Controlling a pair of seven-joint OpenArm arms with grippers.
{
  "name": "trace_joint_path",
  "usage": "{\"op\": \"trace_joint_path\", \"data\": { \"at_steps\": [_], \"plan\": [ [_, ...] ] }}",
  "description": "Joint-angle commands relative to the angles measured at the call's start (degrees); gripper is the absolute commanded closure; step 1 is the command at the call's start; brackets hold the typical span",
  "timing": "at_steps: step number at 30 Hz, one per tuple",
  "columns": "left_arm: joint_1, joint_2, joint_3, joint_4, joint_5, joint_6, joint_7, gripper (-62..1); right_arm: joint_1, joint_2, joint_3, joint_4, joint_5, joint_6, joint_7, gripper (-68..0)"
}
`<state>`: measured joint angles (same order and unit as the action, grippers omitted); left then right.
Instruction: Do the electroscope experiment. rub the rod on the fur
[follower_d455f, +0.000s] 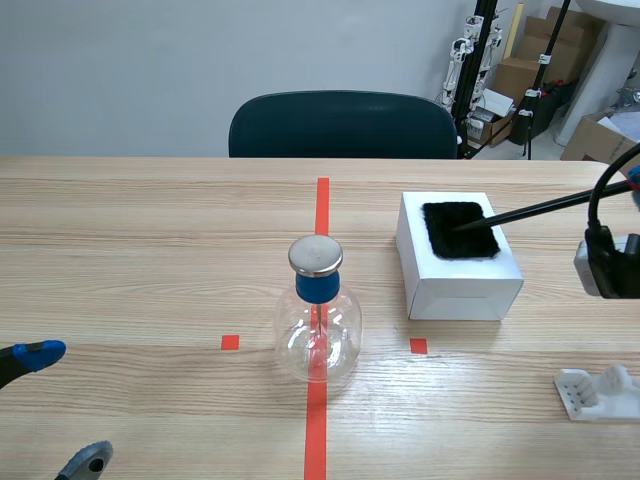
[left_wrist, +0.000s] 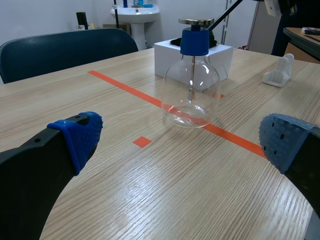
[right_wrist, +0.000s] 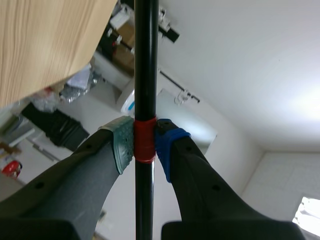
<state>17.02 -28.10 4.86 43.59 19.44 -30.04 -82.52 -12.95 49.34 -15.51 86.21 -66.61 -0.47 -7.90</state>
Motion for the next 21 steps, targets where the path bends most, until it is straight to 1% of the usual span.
{"op": "trace_joint_path", "data": {
  "at_steps": [1, 3, 5, 8, 10, 12, 15, 16, 17, 19, 21],
  "plan": [
    [0.1, -0.5, -0.4, 0.3, -0.6, -0.1, -0.8, -62.3, 0.4, 1.2, 0.1, 0.5, -0.7, 0.1, -2.3, 0.0],
    [0.1, -0.5, -0.4, 0.3, -0.6, -0.1, -0.8, -62.3, 0.4, 1.1, 0.1, 0.5, -0.7, 0.1, -2.1, 0.0],
    [0.1, -0.5, -0.4, 0.3, -0.6, -0.1, -0.8, -62.3, 0.4, 1.1, 0.1, 0.5, -0.7, 0.1, 1.2, 0.0],
    [0.1, -0.5, -0.4, 0.3, -0.6, -0.1, -0.8, -62.3, 0.4, 1.1, 0.1, 0.5, -0.7, 0.1, 7.8, 0.0],
    [0.1, -0.5, -0.4, 0.3, -0.6, -0.1, -0.8, -62.3, 0.4, 1.1, 0.1, 0.5, -0.7, 0.1, 9.2, 0.0],
    [0.1, -0.5, -0.4, 0.3, -0.6, -0.1, -0.8, -62.3, 0.4, 1.2, 0.1, 0.5, -0.7, 0.1, 8.0, 0.0],
    [0.1, -0.5, -0.4, 0.3, -0.6, -0.1, -0.8, -62.3, 0.4, 1.3, 0.1, 0.5, -0.4, 0.1, 1.6, 0.0],
    [0.1, -0.5, -0.4, 0.3, -0.6, -0.1, -0.8, -62.3, 0.3, 1.6, 0.1, 0.5, 0.6, 0.1, -0.6, 0.0],
    [0.1, -0.5, -0.4, 0.3, -0.6, -0.1, -0.8, -62.3, 0.3, 2.0, 0.3, 0.5, 1.9, 0.1, -1.7, 0.0],
    [0.1, -0.5, -0.4, 0.3, -0.6, -0.1, -0.7, -62.3, -0.2, 2.6, 1.5, 0.5, 4.7, 0.0, -1.8, 0.0],
    [0.1, -0.5, -0.4, 0.3, -0.6, -0.1, -0.8, -62.3, -1.5, 3.0, 3.6, 0.9, 6.3, -1.4, -1.1, 0.0]
  ]
}}
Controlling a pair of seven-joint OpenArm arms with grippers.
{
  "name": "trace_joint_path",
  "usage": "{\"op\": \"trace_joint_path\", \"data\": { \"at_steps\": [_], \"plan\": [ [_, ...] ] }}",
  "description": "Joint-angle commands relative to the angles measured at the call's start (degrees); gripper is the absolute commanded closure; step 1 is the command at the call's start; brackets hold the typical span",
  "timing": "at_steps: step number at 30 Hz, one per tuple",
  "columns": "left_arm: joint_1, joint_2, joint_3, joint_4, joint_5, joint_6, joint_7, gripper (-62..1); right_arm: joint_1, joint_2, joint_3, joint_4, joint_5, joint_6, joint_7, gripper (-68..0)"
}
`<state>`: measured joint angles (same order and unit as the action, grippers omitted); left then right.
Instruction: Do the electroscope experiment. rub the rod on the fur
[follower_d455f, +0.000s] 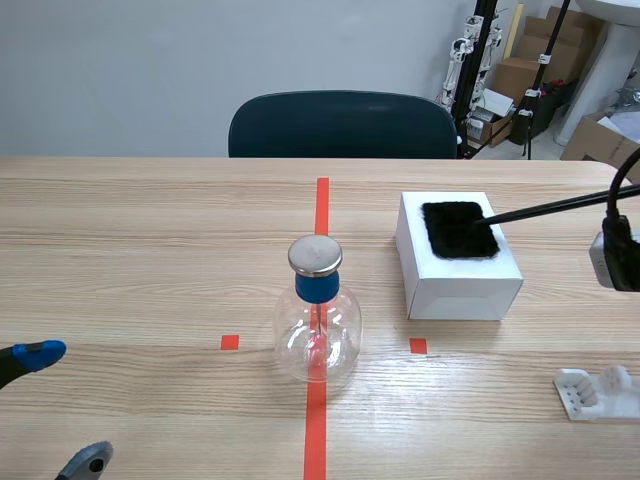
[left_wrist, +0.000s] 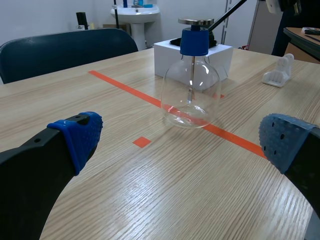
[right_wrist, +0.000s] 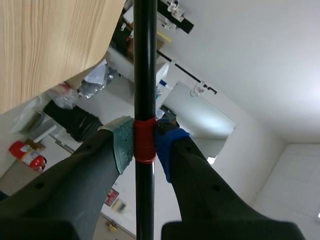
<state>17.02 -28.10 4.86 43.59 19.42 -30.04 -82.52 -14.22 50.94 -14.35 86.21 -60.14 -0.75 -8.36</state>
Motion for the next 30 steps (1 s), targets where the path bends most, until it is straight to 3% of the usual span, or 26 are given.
{"op": "trace_joint_path", "data": {
  "at_steps": [1, 6, 11, 15, 18, 22, 25, 30],
  "plan": [
    [0.1, -0.5, -0.4, 0.3, -0.6, -0.1, -0.8, -62.3, -1.2, 1.5, 3.8, 1.4, 0.4, -2.1, -0.2, 0.0],
    [0.1, -0.5, -0.4, 0.3, -0.6, -0.1, -0.8, -62.3, -8.2, 1.4, 11.0, 6.6, 4.2, -8.2, 1.9, 0.0],
    [0.1, -0.5, -0.4, 0.3, -0.6, -0.1, -0.8, -62.3, -17.2, 1.4, 14.9, 13.0, 14.1, -19.4, 5.2, 0.0],
    [0.1, -0.5, -0.4, 0.3, -0.6, -0.1, -0.8, -62.3, -24.1, 1.1, 15.5, 17.6, 18.8, -25.4, 7.3, 0.0],
    [0.1, -0.5, -0.4, 0.3, -0.6, -0.1, -0.8, -62.3, -29.0, -1.0, 15.5, 21.1, 20.2, -28.1, 8.4, 0.0],
    [0.1, -0.5, -0.4, 0.3, -0.6, -0.1, -0.8, -62.3, -35.3, -5.9, 15.6, 25.6, 22.0, -28.6, 8.7, 0.0],
    [0.1, -0.5, -0.4, 0.3, -0.6, -0.1, -0.8, -62.3, -39.5, -10.1, 15.6, 27.8, 21.8, -28.9, 10.1, 0.0],
    [0.1, -0.5, -0.4, 0.3, -0.6, -0.1, -0.8, -62.3, -45.8, -17.5, 15.6, 29.7, 18.7, -33.2, 16.0, 0.0]
  ]
}}
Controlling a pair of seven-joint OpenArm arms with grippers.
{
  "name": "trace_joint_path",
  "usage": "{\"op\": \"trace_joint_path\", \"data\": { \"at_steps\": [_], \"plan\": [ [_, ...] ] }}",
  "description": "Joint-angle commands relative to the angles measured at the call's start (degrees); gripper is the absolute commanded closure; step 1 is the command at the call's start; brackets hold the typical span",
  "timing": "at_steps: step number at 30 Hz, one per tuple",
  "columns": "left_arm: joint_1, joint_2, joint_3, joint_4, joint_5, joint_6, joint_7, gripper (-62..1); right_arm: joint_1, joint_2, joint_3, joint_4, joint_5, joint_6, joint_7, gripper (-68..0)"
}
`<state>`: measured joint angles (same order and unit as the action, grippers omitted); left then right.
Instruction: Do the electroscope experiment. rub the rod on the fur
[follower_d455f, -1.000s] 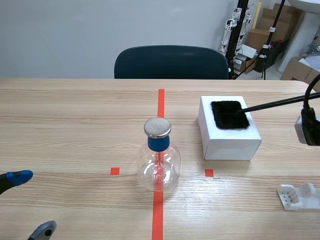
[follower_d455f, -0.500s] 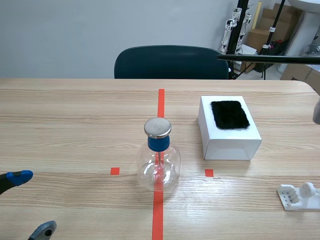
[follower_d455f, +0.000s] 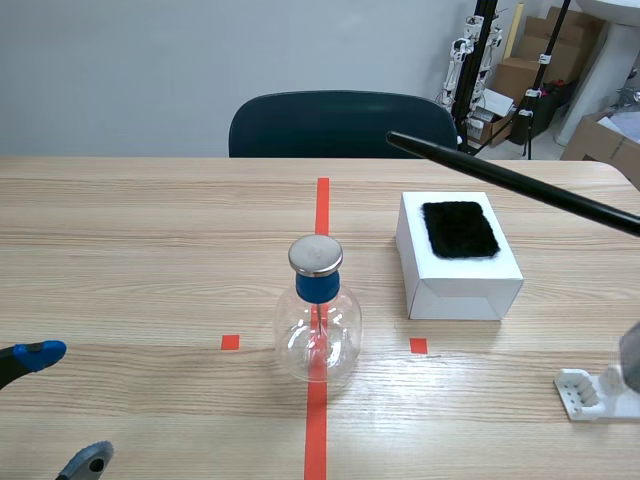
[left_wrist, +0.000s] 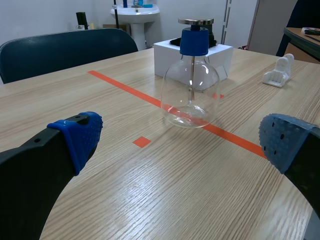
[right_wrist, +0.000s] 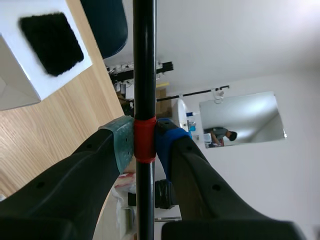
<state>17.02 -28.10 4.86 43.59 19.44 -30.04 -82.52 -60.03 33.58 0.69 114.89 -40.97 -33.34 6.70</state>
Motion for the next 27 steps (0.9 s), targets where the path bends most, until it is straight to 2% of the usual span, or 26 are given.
{"op": "trace_joint_path", "data": {
  "at_steps": [1, 4, 6, 9, 16, 22, 27],
  "plan": [
    [0.1, -0.5, -0.4, 0.3, -0.6, -0.1, -0.8, -62.3, -1.2, -1.3, 0.5, 1.2, -2.1, -1.0, 2.5, 0.0],
    [0.1, -0.5, -0.4, 0.3, -0.6, -0.1, -0.8, -62.3, -4.5, -3.8, 0.5, 1.2, -8.3, -1.5, 7.0, 0.0],
    [0.1, -0.5, -0.4, 0.3, -0.6, -0.1, -0.8, -62.3, -6.3, -4.6, 0.4, 1.2, -10.1, -1.6, 10.2, 0.0],
    [0.1, -0.5, -0.4, 0.3, -0.6, -0.1, -0.8, -62.3, -8.2, -5.2, -0.1, 1.2, -10.0, -2.6, 14.2, 0.0],
    [0.1, -0.5, -0.4, 0.3, -0.6, -0.1, -0.8, -62.3, -8.7, -5.7, -1.9, 1.2, -8.0, -3.6, 18.7, 0.0],
    [0.1, -0.5, -0.4, 0.3, -0.6, -0.1, -0.8, -62.3, -8.5, -5.7, -3.2, 1.2, -3.2, -3.6, 19.9, 0.0],
    [0.1, -0.5, -0.4, 0.3, -0.6, -0.1, -0.8, -62.3, -8.4, -5.7, -3.8, 1.2, -2.9, -3.5, 21.2, 0.0]
  ]
}}
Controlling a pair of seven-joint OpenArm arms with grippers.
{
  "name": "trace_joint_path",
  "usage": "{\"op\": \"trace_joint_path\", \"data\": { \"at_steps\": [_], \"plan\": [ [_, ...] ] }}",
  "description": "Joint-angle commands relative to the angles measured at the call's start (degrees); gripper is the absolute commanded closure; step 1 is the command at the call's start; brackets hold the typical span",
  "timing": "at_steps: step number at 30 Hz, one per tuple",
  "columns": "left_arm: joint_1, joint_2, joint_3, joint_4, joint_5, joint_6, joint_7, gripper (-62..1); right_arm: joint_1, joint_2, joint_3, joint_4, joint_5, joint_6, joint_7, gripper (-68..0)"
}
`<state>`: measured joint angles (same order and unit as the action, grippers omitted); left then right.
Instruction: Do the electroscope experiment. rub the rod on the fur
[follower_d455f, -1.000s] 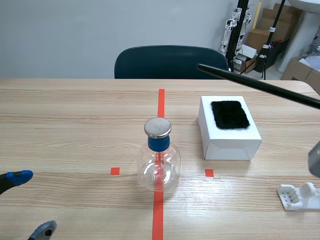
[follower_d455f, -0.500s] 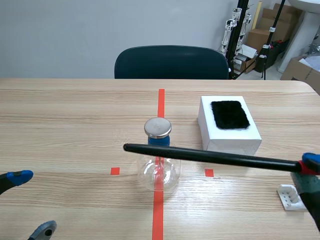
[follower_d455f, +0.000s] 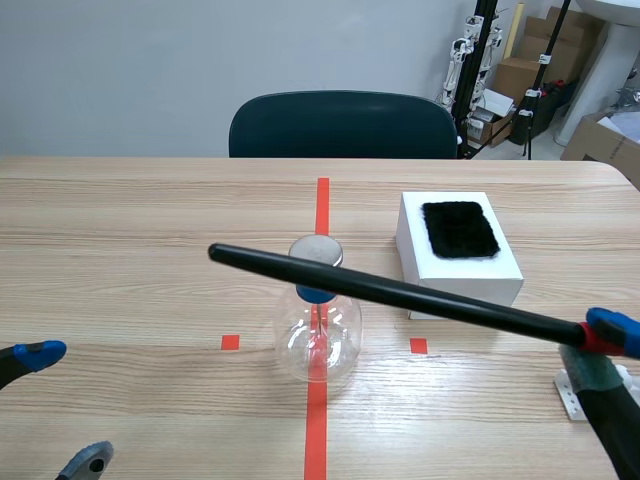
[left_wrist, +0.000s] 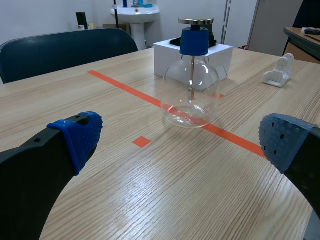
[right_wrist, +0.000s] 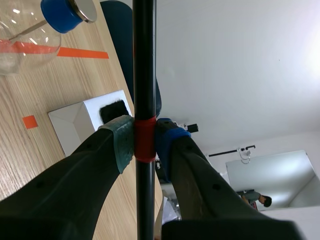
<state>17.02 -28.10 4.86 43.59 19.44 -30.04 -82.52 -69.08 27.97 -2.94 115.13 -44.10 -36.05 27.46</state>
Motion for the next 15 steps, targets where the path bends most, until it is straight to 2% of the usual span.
{"op": "trace_joint_path", "data": {
  "at_steps": [1, 8, 15],
  "plan": [
    [0.1, -0.5, -0.4, 0.3, -0.6, -0.1, -0.8, -62.3, 0.7, 0.0, -0.3, 1.0, 0.2, -0.8, 0.4, 0.0],
    [0.1, -0.5, -0.4, 0.3, -0.6, -0.1, -0.8, -62.3, 0.7, 0.0, -0.5, 1.0, -3.6, -0.8, 0.8, 0.0],
    [0.1, -0.5, -0.4, 0.3, -0.6, -0.1, -0.8, -62.3, 0.7, 0.0, -0.5, 1.0, -4.8, -0.8, 0.8, 0.0]
  ]
}}
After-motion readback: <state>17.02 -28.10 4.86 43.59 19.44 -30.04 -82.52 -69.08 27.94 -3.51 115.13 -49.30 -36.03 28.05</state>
